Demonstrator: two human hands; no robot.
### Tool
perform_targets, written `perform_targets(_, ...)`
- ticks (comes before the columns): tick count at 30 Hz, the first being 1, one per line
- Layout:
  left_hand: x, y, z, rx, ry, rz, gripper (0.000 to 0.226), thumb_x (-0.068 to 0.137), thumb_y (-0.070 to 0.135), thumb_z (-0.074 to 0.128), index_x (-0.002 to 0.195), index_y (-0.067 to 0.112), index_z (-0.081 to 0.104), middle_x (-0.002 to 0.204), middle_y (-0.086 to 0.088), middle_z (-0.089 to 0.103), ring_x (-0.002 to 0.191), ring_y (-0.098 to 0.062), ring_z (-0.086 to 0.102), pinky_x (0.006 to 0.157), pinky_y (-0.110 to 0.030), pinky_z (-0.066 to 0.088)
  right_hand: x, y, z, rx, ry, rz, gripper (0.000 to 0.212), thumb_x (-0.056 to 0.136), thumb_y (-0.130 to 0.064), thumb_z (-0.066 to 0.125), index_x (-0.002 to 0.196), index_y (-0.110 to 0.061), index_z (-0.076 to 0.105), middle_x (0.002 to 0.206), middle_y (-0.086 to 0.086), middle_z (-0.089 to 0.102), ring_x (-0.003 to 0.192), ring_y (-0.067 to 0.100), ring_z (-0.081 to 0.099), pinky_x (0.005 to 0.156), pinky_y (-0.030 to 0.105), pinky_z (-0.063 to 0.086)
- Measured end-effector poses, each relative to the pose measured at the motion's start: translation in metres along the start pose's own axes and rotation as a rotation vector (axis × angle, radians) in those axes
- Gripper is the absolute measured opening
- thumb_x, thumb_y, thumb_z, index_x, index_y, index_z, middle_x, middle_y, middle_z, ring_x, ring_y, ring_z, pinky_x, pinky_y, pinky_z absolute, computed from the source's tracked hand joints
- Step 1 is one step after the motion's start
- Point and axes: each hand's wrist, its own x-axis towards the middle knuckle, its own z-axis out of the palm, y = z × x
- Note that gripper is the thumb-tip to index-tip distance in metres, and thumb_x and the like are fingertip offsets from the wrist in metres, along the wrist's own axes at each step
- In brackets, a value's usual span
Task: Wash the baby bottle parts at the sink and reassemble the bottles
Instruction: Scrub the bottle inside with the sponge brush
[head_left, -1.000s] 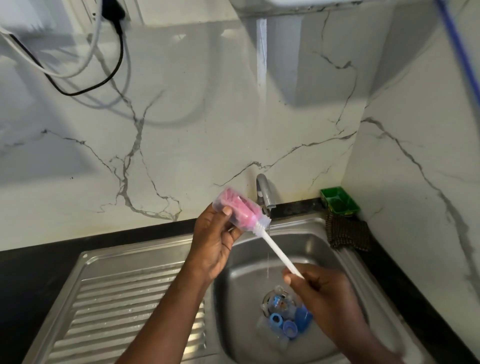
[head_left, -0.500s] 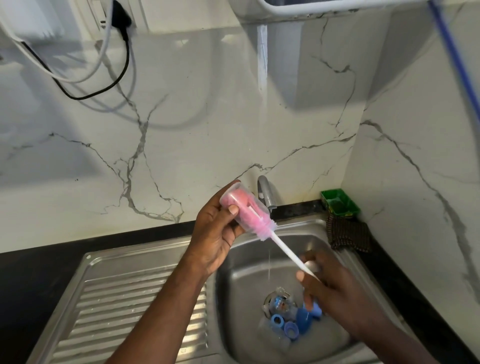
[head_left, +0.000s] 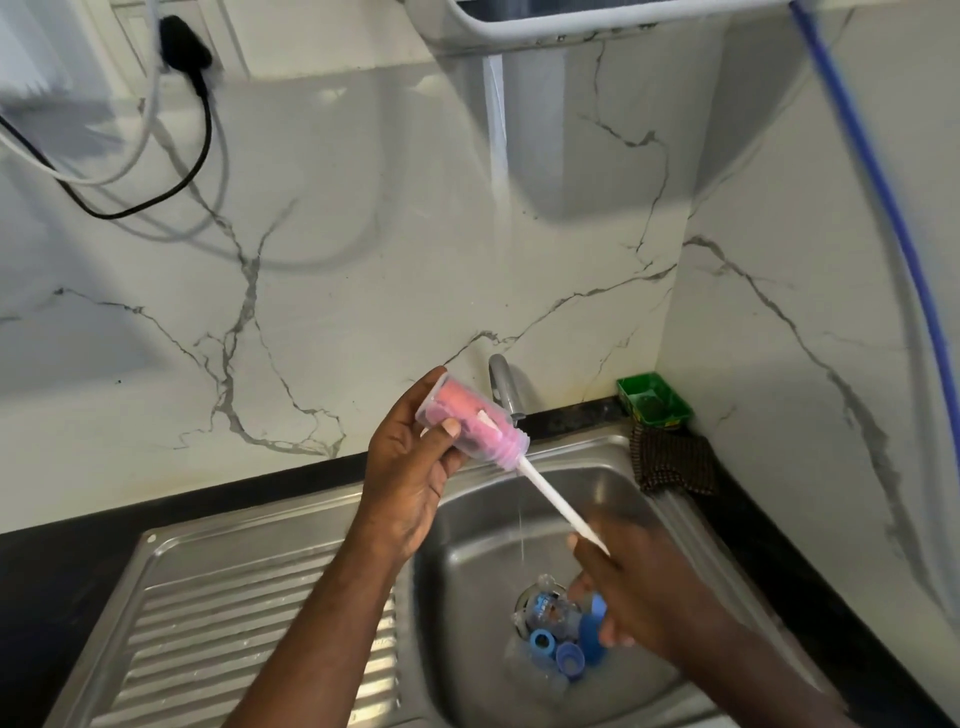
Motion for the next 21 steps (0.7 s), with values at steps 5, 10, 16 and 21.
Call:
perform_targets(5, -0.001, -0.006, 0.009, 0.03, 0.036, 0.079, 0.088, 0.063, 0.036, 0.093, 0.134, 0.003, 0.054, 0.12, -0.016, 0.064, 0.113, -0.03, 0.065, 0.084, -0.041, 0.06, -0.002, -0.003, 0.001, 0.423, 0.111, 0.007, 0.044, 0.09, -0.041, 0.069, 0.079, 0.002, 0.068, 0.046, -0.004, 0.039, 0.044, 0.01, 0.037, 0.048, 0.031, 0.035)
perform_targets(10, 0.002, 0.0, 0.014, 0.028, 0.005, 0.026, 0.08, 0.059, 0.039, 0.095, 0.124, 0.007, 0.062, 0.113, -0.01, 0.069, 0.11, -0.027, 0.067, 0.082, -0.037, 0.059, -0.01, -0.01, -0.007, 0.689, 0.124, -0.083, 0.022, 0.086, -0.031, 0.067, 0.076, -0.015, 0.078, 0.05, 0.0, 0.043, 0.049, 0.007, 0.041, 0.049, 0.02, 0.037)
perform_targets(16, 0.0, 0.003, 0.02, 0.08, 0.045, -0.042, 0.049, 0.072, 0.035, 0.087, 0.11, 0.009, 0.07, 0.107, -0.012, 0.071, 0.103, -0.026, 0.07, 0.078, -0.035, 0.06, -0.002, 0.01, -0.013, -0.053, 0.692, -0.41, 0.007, 0.086, -0.03, 0.068, 0.087, -0.029, 0.075, 0.066, -0.012, 0.066, 0.054, 0.005, 0.058, 0.052, 0.021, 0.045)
perform_targets(21, -0.002, 0.008, 0.021, 0.315, 0.106, -0.026, 0.033, 0.083, 0.019, 0.078, 0.113, 0.009, 0.069, 0.106, -0.011, 0.073, 0.1, -0.028, 0.072, 0.075, -0.039, 0.062, 0.006, 0.019, -0.046, -0.674, 0.763, -0.748, 0.02, 0.08, -0.008, 0.074, 0.099, -0.013, 0.077, 0.08, 0.001, 0.073, 0.055, 0.024, 0.06, 0.046, 0.031, 0.045)
